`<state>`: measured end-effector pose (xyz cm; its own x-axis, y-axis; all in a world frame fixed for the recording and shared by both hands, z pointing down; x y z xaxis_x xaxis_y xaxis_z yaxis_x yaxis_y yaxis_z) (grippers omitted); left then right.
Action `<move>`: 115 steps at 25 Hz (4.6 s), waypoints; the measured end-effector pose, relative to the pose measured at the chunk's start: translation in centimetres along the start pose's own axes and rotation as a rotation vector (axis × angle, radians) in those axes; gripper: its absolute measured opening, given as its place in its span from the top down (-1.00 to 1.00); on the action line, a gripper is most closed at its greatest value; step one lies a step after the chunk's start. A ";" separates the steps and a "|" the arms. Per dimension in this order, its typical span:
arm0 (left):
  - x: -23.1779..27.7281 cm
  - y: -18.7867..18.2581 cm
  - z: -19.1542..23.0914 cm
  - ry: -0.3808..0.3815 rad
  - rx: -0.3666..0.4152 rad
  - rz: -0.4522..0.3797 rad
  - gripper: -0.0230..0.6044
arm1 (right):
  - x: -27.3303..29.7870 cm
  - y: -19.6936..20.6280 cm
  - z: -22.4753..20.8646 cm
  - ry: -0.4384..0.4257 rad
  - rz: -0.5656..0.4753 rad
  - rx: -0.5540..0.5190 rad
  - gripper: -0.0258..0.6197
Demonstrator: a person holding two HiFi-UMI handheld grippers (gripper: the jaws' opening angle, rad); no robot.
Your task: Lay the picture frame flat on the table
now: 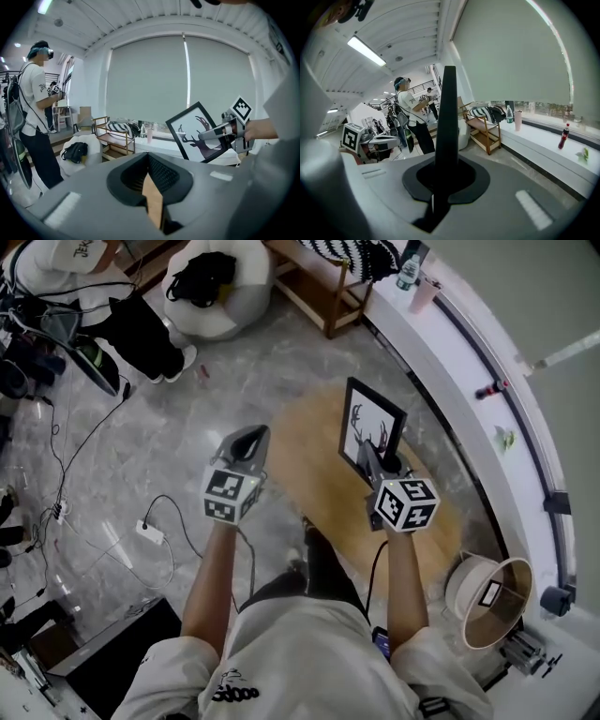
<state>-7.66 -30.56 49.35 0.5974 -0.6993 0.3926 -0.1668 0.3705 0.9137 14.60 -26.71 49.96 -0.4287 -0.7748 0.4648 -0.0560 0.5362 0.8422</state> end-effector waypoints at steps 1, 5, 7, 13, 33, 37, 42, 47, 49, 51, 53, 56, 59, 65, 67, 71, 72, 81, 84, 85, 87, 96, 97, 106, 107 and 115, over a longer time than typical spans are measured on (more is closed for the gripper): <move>0.5 0.1 0.2 0.003 0.000 -0.001 0.89 | 0.5 0.4 -0.2 0.003 0.006 0.008 0.88; 2.8 0.5 1.9 0.014 -0.020 0.014 0.89 | 3.0 0.9 -1.0 0.006 0.037 0.034 0.88; 3.9 1.4 1.9 0.017 -0.023 0.038 0.89 | 3.6 1.3 -1.6 0.001 0.050 0.046 0.88; 6.0 3.7 2.2 0.028 -0.047 0.051 0.89 | 6.1 4.1 -2.5 -0.029 0.077 0.079 0.88; 11.5 14.1 2.0 0.019 -0.147 0.178 0.89 | 14.8 19.1 -5.7 -0.095 0.313 0.226 0.88; 12.7 15.9 2.0 0.013 -0.161 0.206 0.89 | 17.0 22.5 -6.8 -0.102 0.402 0.231 0.88; 13.4 17.7 1.8 0.026 -0.162 0.244 0.89 | 18.9 25.9 -7.6 -0.106 0.485 0.256 0.88; 14.5 18.9 2.6 0.035 -0.155 0.265 0.89 | 21.1 28.6 -8.4 -0.108 0.545 0.320 0.88; 14.7 19.1 2.7 0.035 -0.160 0.267 0.89 | 21.5 29.5 -8.6 -0.108 0.564 0.349 0.88; 14.8 19.2 2.7 0.031 -0.170 0.267 0.89 | 21.8 30.4 -8.8 -0.102 0.581 0.369 0.88; 14.7 19.6 2.8 0.022 -0.180 0.271 0.89 | 21.9 31.1 -9.0 -0.090 0.594 0.386 0.88; 14.8 20.1 2.9 0.016 -0.198 0.278 0.89 | 22.2 31.7 -9.4 -0.078 0.613 0.410 0.88; 15.1 20.6 2.6 0.023 -0.207 0.286 0.89 | 22.6 32.2 -9.4 -0.085 0.625 0.422 0.88; 14.9 21.3 2.0 0.028 -0.216 0.301 0.89 | 23.2 33.3 -9.6 -0.099 0.631 0.478 0.86; 14.9 21.4 2.1 0.031 -0.214 0.305 0.89 | 23.4 33.7 -10.0 -0.099 0.652 0.473 0.82; 14.8 21.6 2.3 0.031 -0.213 0.308 0.89 | 23.8 34.5 -10.5 -0.115 0.671 0.468 0.73; 14.8 21.6 2.2 0.033 -0.212 0.308 0.89 | 23.7 34.6 -10.7 -0.113 0.674 0.465 0.70; 14.3 22.5 2.3 0.042 -0.228 0.312 0.89 | 23.9 36.8 -12.5 -0.091 0.703 0.513 0.35; 13.9 22.9 2.2 0.041 -0.242 0.315 0.89 | 23.7 37.3 -12.8 -0.087 0.713 0.501 0.29; 13.9 22.9 2.2 0.043 -0.244 0.316 0.89 | 23.6 37.4 -12.9 -0.085 0.716 0.494 0.23; 13.8 23.0 2.1 0.047 -0.241 0.318 0.89 | 23.4 37.4 -12.9 -0.088 0.714 0.483 0.23; 13.2 22.3 2.3 0.059 -0.221 0.309 0.89 | 21.8 37.8 -14.0 -0.077 0.742 0.480 0.16; 13.1 22.3 2.2 0.057 -0.220 0.310 0.89 | 21.5 37.9 -14.2 -0.069 0.743 0.486 0.16; 10.8 21.5 1.3 0.046 -0.191 0.305 0.89 | 18.7 37.5 -15.8 0.041 0.734 0.374 0.21; 10.3 21.3 1.3 0.041 -0.190 0.301 0.89 | 18.3 37.1 -15.7 0.059 0.722 0.354 0.23; 5.3 15.8 2.5 -0.054 -0.168 0.196 0.89 | 13.9 26.6 -11.6 0.040 0.502 0.201 0.34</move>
<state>-9.07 -29.90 66.09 0.5233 -0.6342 0.5692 -0.1397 0.5951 0.7914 17.66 -27.07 81.98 -0.4125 -0.4169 0.8100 -0.0259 0.8941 0.4470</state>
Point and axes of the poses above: the fingertips, and each gripper's own axes: x forward along the fingers, z to its left, y out of its underside, the point moved 2 cm from there along -x, backward along the fingers, and after that the axes turned 4 degrees about -x, right-handed, at the moved point
